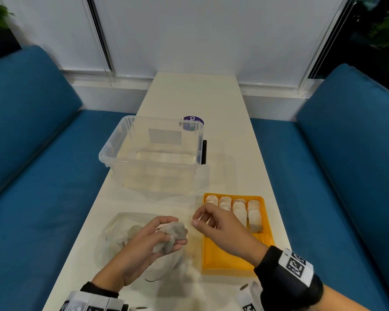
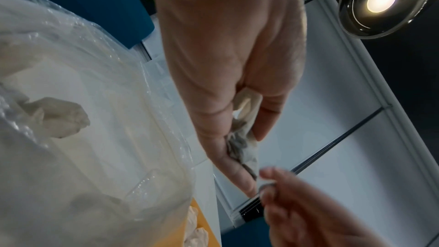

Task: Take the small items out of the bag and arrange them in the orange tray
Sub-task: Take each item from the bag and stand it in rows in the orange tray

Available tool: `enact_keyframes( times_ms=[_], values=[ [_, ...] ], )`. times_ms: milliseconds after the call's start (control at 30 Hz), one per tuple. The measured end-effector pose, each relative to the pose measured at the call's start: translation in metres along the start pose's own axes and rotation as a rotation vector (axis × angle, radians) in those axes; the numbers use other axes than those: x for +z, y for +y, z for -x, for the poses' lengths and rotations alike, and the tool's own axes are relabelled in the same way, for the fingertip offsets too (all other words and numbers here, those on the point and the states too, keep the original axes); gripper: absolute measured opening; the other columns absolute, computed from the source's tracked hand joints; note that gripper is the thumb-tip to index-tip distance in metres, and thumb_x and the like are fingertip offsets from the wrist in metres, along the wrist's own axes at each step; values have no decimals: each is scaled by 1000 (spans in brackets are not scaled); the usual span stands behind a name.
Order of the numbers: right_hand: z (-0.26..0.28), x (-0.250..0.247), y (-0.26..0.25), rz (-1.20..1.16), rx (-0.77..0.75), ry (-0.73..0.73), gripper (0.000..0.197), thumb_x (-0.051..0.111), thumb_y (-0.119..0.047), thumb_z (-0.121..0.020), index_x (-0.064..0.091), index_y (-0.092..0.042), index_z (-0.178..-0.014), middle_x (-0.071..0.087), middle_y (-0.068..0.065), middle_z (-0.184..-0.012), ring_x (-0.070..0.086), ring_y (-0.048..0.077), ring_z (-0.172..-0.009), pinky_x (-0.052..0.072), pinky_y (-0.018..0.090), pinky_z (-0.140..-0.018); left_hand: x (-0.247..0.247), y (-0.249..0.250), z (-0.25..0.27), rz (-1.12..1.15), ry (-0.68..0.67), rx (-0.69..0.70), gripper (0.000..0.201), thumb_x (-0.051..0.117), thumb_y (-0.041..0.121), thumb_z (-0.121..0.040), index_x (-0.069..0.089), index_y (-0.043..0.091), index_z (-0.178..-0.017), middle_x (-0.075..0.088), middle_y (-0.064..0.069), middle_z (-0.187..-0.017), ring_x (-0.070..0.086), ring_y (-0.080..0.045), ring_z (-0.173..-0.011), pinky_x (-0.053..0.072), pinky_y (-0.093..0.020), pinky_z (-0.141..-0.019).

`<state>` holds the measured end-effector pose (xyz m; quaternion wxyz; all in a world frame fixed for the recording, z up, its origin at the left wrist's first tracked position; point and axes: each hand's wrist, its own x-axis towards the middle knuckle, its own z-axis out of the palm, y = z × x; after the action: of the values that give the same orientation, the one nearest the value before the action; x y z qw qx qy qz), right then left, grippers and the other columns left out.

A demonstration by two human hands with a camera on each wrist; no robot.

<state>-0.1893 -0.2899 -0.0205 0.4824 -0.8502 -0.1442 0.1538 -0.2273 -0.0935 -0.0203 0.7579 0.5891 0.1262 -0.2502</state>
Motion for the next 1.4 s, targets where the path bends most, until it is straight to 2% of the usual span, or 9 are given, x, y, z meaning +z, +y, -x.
enact_keyframes(
  times_ms=[167,367,567,700,933,1067,1133,1233,1400],
  values=[
    [7,14,-5,39,-34,-75,28,65,-41,-84,56,-34,-110,52,-9,-99,45,5,-68,42,12,-66,9,4,3,21,-73,9,38,41,-12,-88,56,6,-118,67,-26,-106,69,-29,-90,57,-23,-71],
    [7,9,2,-60,47,-62,14,65,-22,-85,54,-30,-84,58,-12,-92,52,1,-69,42,14,-64,13,4,5,24,-82,-20,37,42,-9,-89,54,12,-117,70,-23,-100,69,-34,-94,58,-26,-73],
    [11,6,6,-415,178,-55,19,58,-4,-90,54,-11,-107,50,4,-89,62,16,-62,53,25,-59,16,1,4,-401,64,60,17,62,24,-87,61,9,-96,65,15,-63,50,-1,-49,38,-11,-48],
    [13,7,11,-470,209,-96,21,56,-4,-91,55,-4,-113,51,6,-91,65,19,-69,56,26,-64,16,2,0,-550,205,236,5,66,22,-85,66,16,-83,62,8,-75,49,5,-49,39,-12,-49],
    [15,7,12,-437,174,-171,17,57,-13,-93,53,1,-101,50,11,-90,64,14,-68,55,23,-59,15,-1,-6,-715,242,375,5,70,26,-80,67,24,-76,66,11,-84,54,1,-63,41,-13,-64],
    [15,7,14,-322,160,-210,20,54,-20,-95,54,0,-98,55,8,-90,63,8,-74,53,23,-65,16,1,-7,-750,249,414,10,65,25,-85,64,23,-75,62,10,-70,50,1,-60,38,-17,-63],
    [16,6,15,-259,137,-215,16,55,-24,-94,58,-11,-103,60,4,-96,61,6,-84,52,21,-72,17,3,-4,-734,224,409,13,63,28,-86,61,24,-74,58,11,-60,45,-2,-52,36,-20,-59],
    [17,7,16,-203,68,-175,22,59,-29,-91,57,-32,-113,59,-15,-114,56,-1,-101,47,15,-84,17,7,-1,-683,150,381,18,59,41,-77,60,24,-75,55,-7,-62,41,-10,-54,35,-26,-57],
    [13,7,17,-272,0,-58,9,66,-20,-87,68,-15,-94,65,0,-95,60,11,-90,50,38,-88,18,11,5,-712,128,448,13,60,41,-74,61,28,-77,65,3,-79,46,-25,-61,40,-27,-61]
  ],
)
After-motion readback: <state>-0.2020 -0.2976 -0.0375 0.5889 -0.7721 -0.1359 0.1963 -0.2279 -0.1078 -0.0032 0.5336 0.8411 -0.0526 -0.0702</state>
